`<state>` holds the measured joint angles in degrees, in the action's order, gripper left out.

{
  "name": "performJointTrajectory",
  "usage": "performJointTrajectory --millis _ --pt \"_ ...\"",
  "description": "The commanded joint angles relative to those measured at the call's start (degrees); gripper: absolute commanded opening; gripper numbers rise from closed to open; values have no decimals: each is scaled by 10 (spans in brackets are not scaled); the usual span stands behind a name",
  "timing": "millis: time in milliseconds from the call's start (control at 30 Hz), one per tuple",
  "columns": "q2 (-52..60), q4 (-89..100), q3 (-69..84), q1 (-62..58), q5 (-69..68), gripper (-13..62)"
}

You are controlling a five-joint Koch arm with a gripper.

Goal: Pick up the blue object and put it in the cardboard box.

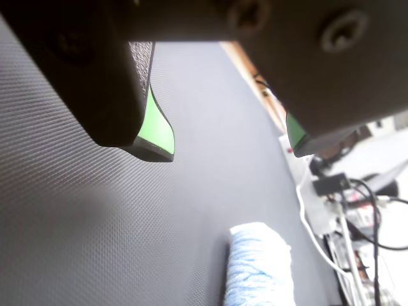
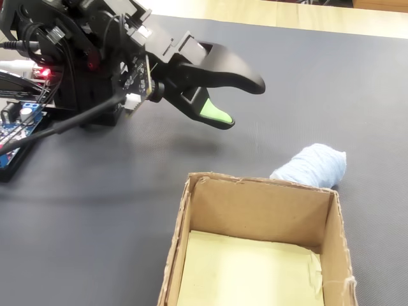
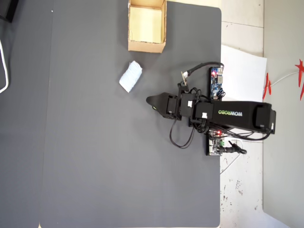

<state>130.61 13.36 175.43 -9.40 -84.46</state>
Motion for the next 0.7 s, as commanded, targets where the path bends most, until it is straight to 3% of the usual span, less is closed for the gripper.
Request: performJointTrajectory --millis 0,167,367,667 --pt "42 52 -18 0 31 347" --pt "33 0 -74 -2 49 347" --pt "-13 -211 -254 -11 97 330" --pt "-164 -368 -424 -40 91 329"
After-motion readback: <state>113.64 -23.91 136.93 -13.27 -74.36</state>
